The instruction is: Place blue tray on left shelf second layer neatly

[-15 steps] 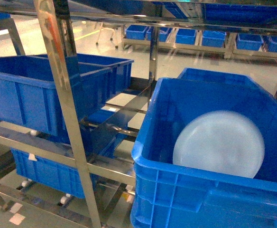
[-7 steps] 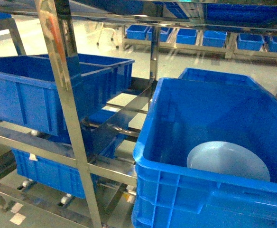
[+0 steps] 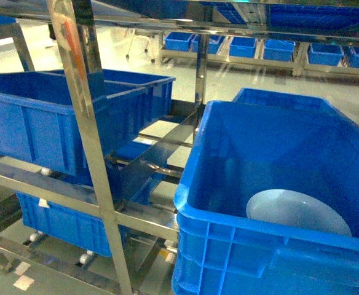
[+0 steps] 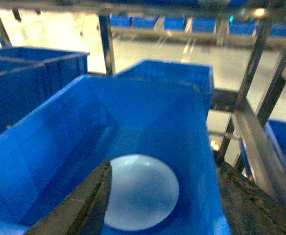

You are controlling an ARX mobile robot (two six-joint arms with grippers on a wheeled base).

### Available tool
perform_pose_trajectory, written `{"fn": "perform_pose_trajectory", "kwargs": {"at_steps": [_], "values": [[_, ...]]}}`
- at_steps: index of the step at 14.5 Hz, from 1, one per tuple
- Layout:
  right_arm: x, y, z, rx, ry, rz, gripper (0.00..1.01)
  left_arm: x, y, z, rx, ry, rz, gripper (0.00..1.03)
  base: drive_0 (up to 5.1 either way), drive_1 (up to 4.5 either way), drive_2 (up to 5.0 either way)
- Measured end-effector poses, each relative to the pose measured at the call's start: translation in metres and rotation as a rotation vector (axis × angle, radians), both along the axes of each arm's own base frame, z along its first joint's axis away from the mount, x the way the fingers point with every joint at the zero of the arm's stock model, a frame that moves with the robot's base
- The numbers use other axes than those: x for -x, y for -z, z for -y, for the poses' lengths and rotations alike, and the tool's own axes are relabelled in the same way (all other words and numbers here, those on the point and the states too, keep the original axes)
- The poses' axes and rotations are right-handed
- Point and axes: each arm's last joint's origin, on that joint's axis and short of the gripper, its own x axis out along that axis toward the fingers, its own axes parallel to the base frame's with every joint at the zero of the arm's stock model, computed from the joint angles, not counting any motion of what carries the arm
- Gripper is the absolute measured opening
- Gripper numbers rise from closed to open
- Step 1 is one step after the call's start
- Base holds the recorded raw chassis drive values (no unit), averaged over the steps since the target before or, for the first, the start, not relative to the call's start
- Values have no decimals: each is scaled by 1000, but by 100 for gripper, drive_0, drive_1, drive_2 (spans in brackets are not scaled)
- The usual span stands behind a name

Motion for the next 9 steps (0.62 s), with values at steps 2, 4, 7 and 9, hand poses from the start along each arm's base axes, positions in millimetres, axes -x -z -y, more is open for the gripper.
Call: {"fn": "perform_pose_trajectory", "kwargs": {"at_steps": [2,4,7,9], "values": [[14,-10,10,26,2,184,43,0,0,0,0,3,0,98,0,0,0],[25,-1,16,42,-2,156,13,0,0,0,0,2,0,98,0,0,0],[37,4,31,48,16,204,2,0,0,0,0,1,0,98,0,0,0],[44,7,29,47,-3,178,2,0,0,0,0,2,0,98,0,0,0]]}}
